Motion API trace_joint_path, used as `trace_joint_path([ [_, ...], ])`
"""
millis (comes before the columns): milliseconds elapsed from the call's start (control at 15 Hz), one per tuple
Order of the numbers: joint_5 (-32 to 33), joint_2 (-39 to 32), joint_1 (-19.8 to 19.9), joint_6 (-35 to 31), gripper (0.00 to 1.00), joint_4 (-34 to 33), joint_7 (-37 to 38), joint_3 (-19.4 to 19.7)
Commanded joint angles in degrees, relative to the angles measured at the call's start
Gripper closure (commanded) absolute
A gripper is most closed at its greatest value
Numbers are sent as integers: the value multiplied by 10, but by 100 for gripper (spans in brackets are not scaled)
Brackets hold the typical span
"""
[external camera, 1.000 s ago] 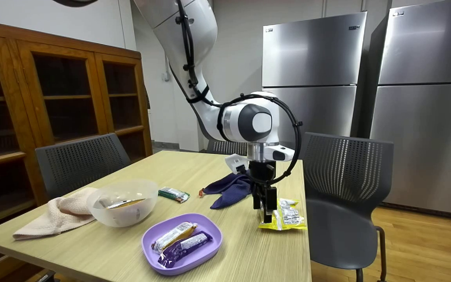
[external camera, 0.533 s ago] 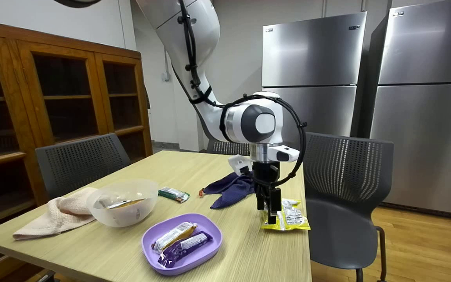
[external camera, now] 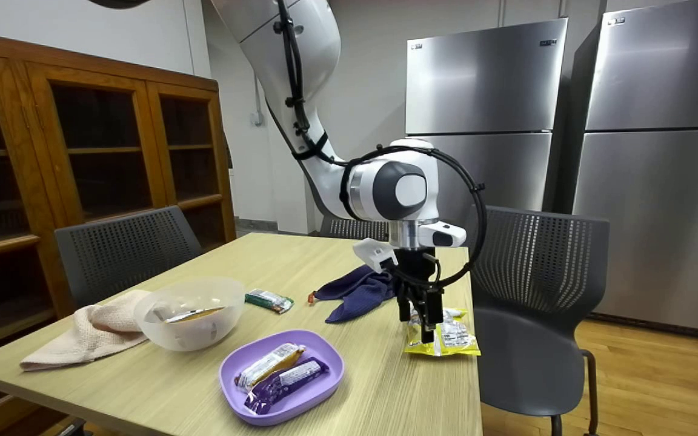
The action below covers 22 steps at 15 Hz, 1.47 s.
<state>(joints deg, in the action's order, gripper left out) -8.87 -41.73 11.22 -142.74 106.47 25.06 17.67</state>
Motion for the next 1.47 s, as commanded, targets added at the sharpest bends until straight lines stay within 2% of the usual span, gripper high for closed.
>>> trace_joint_path([
  [0,12,30,12,-24,0,33,-64,-11],
  [467,17,30,19,-33,0,55,-132,-12],
  [1133,19,34,31,-41,0,68,-166,-11],
  [1200,19,34,31,-41,25,68,-167,-12],
  [1267,19,35,31,-43,26,69,-168,-12],
  [1400,19,35,31,-45,42,70,-170,-13],
])
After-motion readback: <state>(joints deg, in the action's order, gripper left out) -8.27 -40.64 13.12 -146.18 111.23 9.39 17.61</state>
